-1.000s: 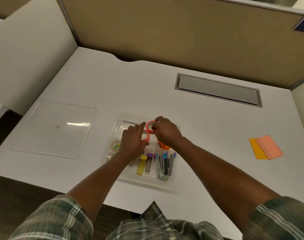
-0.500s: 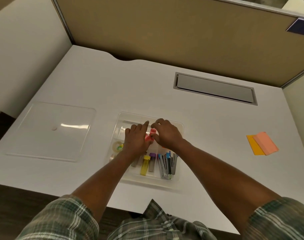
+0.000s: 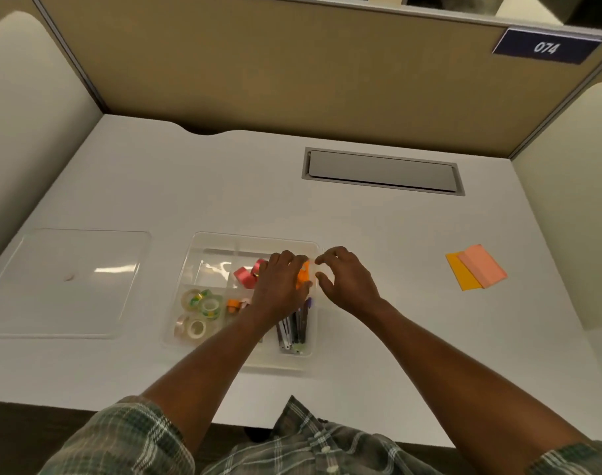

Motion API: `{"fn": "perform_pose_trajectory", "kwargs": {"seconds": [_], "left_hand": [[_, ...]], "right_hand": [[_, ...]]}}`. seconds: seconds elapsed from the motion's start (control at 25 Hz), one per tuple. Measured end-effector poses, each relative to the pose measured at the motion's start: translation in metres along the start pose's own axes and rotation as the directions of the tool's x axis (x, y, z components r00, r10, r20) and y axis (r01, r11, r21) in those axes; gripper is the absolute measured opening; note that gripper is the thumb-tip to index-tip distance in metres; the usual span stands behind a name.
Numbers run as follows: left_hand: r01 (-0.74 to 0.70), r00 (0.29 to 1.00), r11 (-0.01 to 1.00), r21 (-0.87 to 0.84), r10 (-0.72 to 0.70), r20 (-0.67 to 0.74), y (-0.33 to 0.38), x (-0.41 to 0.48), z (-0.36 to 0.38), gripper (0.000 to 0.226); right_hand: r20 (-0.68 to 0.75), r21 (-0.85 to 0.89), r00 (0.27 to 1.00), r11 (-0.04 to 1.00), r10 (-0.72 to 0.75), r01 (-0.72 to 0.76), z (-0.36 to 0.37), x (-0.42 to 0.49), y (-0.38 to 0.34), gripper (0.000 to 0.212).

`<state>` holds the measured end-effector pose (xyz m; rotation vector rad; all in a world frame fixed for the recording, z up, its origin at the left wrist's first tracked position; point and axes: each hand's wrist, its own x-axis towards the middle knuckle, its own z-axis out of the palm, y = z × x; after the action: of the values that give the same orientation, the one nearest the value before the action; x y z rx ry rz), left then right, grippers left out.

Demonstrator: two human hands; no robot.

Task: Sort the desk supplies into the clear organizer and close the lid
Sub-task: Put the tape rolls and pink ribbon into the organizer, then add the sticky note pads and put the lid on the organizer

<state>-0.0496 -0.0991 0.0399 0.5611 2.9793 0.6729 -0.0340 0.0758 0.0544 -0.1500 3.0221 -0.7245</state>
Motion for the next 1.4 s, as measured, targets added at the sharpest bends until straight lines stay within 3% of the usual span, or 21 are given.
{"fn": "perform_pose_trajectory", "kwargs": {"seconds": [0.4, 0.6, 0.84, 1.0, 1.2, 1.28, 1.4], "left_hand": [[-0.129, 0.981, 0.991, 0.041, 0.122, 0.151, 0.127, 0.032, 0.06, 0.049], [-0.143, 0.968, 0.989, 0.024, 0.135, 0.213, 0.17, 0.043, 0.086, 0.049], [-0.13, 0.962, 0.99, 0.045, 0.115, 0.249, 0.181, 0.039, 0.103, 0.048], [-0.095, 0.963, 0.994, 0.055, 0.077, 0.258, 0.177, 0.036, 0.109, 0.048], [-0.066, 0.961, 0.997, 0.042, 0.053, 0.272, 0.18, 0.036, 0.114, 0.047], [-0.064, 0.959, 0.998, 0.026, 0.054, 0.277, 0.184, 0.038, 0.116, 0.046], [-0.06, 0.958, 0.998, -0.015, 0.062, 0.279, 0.192, 0.046, 0.118, 0.044]], "right_hand": [[-0.047, -0.051, 0.961, 0.96, 0.272, -0.274, -0.058, -0.061, 0.165, 0.035], [-0.041, -0.16, 0.873, 0.859, 0.486, -0.486, -0.084, -0.072, 0.254, 0.055], [0.036, -0.121, 0.774, 0.772, 0.632, -0.624, -0.104, -0.06, 0.313, 0.075], [0.086, -0.21, 0.769, 0.766, 0.634, -0.608, -0.107, -0.048, 0.319, 0.077], [0.013, -0.392, 0.85, 0.785, 0.526, -0.479, -0.094, -0.048, 0.304, 0.055], [0.011, -0.333, 0.881, 0.833, 0.473, -0.443, -0.092, -0.046, 0.294, 0.039], [-0.158, -0.146, 0.889, 0.88, 0.429, -0.451, -0.097, -0.044, 0.284, 0.022]]}}
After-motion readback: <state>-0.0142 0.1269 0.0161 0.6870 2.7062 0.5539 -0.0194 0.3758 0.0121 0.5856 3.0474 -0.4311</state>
